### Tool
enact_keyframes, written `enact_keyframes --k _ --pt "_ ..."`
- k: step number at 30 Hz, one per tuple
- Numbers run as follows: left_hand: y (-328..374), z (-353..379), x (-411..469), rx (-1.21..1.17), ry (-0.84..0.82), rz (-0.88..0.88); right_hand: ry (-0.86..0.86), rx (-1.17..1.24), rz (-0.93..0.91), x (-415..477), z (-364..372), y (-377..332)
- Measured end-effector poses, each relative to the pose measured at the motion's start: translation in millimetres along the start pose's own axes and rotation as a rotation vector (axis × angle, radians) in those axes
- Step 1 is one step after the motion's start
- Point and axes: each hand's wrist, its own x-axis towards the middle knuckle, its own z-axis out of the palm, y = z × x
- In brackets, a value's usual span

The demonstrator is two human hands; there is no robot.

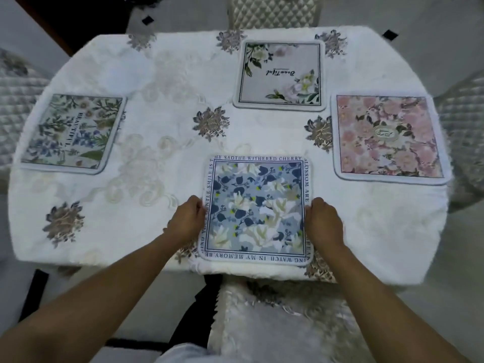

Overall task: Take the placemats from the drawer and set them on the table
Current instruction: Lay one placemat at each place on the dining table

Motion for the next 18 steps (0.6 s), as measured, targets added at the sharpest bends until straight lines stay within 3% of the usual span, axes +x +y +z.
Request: enact_keyframes --k 2,5,11,18 --pt "1 8 -3 0.023 0.083 -0.008 0.078 -0.032 -0.04 -4 2 2" --pt "5 28 -19 0.219 0.205 0.156 0.149 -0.084 -0.198 -18 10 -5" --pt "28 91 -57 0.269 0.098 0.447 -0.13 -0.173 -0.578 -63 57 -63" --pt "17 107 -60 0.362 0.024 0.513 -0.182 -0.283 -0.556 -72 76 -65"
